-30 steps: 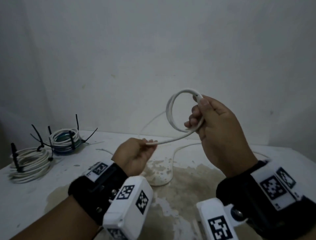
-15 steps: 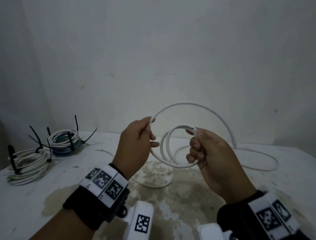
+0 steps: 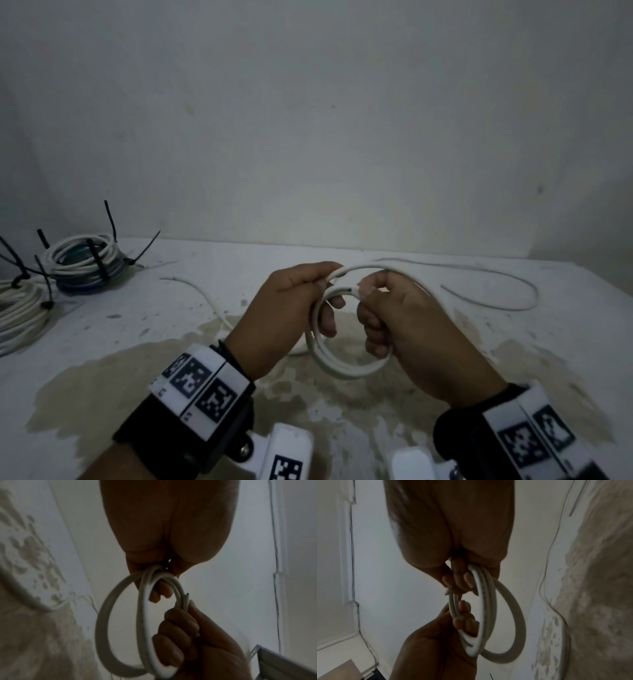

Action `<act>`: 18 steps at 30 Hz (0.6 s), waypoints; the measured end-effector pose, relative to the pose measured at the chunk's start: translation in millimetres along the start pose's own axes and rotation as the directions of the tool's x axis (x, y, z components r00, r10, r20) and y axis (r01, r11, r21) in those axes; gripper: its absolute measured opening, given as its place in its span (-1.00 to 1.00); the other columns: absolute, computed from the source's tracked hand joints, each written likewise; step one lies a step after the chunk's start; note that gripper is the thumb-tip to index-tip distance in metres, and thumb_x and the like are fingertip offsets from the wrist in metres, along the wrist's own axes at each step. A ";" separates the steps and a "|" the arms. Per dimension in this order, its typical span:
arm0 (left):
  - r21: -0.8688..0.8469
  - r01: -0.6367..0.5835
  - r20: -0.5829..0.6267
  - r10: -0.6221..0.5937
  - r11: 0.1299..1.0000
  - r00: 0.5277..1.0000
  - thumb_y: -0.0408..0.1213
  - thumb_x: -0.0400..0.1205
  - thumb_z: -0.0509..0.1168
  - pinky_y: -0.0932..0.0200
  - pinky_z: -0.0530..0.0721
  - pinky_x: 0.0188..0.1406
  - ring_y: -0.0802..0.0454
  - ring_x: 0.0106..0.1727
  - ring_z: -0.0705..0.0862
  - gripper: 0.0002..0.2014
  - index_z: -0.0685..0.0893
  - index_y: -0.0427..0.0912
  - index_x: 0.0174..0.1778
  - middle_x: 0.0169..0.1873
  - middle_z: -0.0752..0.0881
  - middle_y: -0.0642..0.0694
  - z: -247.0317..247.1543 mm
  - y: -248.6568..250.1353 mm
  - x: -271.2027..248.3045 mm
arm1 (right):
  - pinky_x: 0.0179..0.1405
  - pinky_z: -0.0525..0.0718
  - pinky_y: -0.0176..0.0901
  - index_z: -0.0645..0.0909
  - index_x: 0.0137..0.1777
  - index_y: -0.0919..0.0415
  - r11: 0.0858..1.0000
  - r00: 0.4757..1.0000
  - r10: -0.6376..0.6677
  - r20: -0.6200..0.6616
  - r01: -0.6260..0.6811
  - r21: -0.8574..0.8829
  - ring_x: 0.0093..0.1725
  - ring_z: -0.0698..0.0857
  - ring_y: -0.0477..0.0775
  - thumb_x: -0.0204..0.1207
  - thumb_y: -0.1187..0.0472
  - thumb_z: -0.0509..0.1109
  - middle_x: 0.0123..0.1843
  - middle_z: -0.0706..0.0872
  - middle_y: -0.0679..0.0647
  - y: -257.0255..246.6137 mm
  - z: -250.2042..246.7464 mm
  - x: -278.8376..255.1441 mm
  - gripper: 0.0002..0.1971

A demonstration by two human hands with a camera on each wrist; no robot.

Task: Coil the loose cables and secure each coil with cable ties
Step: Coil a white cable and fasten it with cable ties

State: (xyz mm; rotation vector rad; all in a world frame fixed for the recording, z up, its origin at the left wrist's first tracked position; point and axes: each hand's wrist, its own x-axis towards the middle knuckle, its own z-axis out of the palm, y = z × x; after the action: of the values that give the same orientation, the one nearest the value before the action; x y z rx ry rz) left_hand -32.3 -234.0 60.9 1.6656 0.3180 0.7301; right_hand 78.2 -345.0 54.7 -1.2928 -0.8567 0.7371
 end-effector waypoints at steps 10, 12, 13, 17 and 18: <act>0.004 0.004 0.062 -0.004 1.000 0.998 -0.19 0.55 0.37 0.24 0.48 -0.55 0.08 -0.55 0.42 -0.79 0.78 -0.27 -0.10 -0.51 0.64 -0.12 7.8 -17.6 -2.9 | -0.54 0.42 -0.17 0.63 -0.34 0.12 0.987 0.991 -0.117 -0.070 0.108 -0.120 -0.57 0.43 -0.02 0.59 0.26 0.34 -0.46 0.61 0.09 10.7 -7.6 -1.3 -0.76; -0.006 0.021 0.008 -0.021 1.000 1.000 -0.28 0.59 0.35 0.30 0.44 -0.59 0.10 -0.59 0.40 -0.85 0.76 -0.29 -0.17 -0.61 0.54 0.04 7.3 -21.6 -2.5 | -0.47 0.53 -0.17 0.68 -0.25 0.12 0.958 0.989 -0.135 -0.065 0.113 -0.263 -0.51 0.55 0.02 0.62 0.17 0.29 -0.48 0.65 0.07 9.0 -7.4 -2.0 -0.77; -0.002 0.021 -0.036 -0.021 1.000 0.999 -0.29 0.60 0.34 0.30 0.42 -0.60 0.08 -0.59 0.39 -0.85 0.75 -0.27 -0.22 -0.63 0.50 0.02 6.9 -24.5 -1.9 | -0.40 0.60 -0.19 0.72 -0.18 0.09 0.932 0.986 -0.153 -0.059 0.124 -0.341 -0.45 0.63 0.01 0.63 0.13 0.27 -0.43 0.72 0.06 7.6 -7.2 -2.7 -0.77; 0.023 0.013 -0.149 -0.010 1.000 0.989 -0.24 0.61 0.33 0.25 0.41 -0.59 0.04 -0.58 0.39 -0.81 0.72 -0.25 -0.27 -0.60 0.46 -0.06 0.2 -34.2 -0.7 | -0.17 0.67 -0.32 0.66 -0.12 -0.15 0.663 0.874 -0.474 -0.109 0.273 -0.697 -0.19 0.71 -0.18 0.58 0.09 0.35 -0.20 0.76 -0.14 8.5 -9.5 -5.9 -0.89; 0.027 0.014 -0.152 -0.010 1.000 0.988 -0.24 0.61 0.33 0.25 0.41 -0.59 0.04 -0.58 0.38 -0.81 0.72 -0.23 -0.27 -0.59 0.45 -0.05 -1.5 -34.8 -1.3 | -0.12 0.63 -0.37 0.67 0.00 -0.10 0.568 0.810 -0.574 -0.116 0.292 -0.770 -0.14 0.67 -0.21 0.58 0.10 0.37 -0.12 0.71 -0.15 10.3 -10.6 -5.1 -0.92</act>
State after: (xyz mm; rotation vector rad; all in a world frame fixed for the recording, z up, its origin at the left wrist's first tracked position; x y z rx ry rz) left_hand -27.8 -225.4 27.4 1.6360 0.4476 0.8488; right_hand 84.9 -353.2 43.1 -1.7331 -1.1637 -0.3209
